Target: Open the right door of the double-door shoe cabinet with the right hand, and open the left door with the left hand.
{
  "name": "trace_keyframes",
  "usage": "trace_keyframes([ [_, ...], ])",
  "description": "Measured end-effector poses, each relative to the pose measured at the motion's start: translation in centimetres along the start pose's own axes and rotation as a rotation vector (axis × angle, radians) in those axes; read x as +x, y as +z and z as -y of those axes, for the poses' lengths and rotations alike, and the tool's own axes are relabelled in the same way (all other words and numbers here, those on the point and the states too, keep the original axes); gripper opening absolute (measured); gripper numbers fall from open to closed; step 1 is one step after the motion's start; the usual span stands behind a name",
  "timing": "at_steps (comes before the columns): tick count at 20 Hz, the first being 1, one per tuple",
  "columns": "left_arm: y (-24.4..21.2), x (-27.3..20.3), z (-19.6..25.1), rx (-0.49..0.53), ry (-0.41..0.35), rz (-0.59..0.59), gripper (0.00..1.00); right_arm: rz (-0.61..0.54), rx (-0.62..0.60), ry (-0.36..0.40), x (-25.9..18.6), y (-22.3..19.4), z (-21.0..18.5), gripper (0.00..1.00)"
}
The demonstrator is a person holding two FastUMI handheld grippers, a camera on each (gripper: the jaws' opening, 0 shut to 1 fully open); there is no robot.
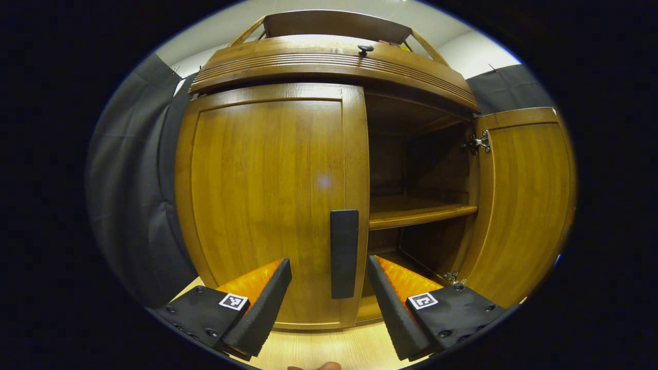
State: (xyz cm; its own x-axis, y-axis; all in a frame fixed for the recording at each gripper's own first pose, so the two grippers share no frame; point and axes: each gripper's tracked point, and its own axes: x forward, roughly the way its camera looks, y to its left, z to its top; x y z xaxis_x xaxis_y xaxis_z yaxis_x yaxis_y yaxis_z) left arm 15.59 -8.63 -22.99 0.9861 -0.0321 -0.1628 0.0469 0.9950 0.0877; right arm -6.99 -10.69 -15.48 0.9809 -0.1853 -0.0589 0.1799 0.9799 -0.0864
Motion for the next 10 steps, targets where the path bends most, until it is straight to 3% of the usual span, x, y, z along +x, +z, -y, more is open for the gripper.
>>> trace_keyframes([
  [10,-1.1,3.6,0.1,0.011,0.026,-0.041,0.92,0.026,-0.011,0.001,-0.1,0.9,-0.4,1.00],
])
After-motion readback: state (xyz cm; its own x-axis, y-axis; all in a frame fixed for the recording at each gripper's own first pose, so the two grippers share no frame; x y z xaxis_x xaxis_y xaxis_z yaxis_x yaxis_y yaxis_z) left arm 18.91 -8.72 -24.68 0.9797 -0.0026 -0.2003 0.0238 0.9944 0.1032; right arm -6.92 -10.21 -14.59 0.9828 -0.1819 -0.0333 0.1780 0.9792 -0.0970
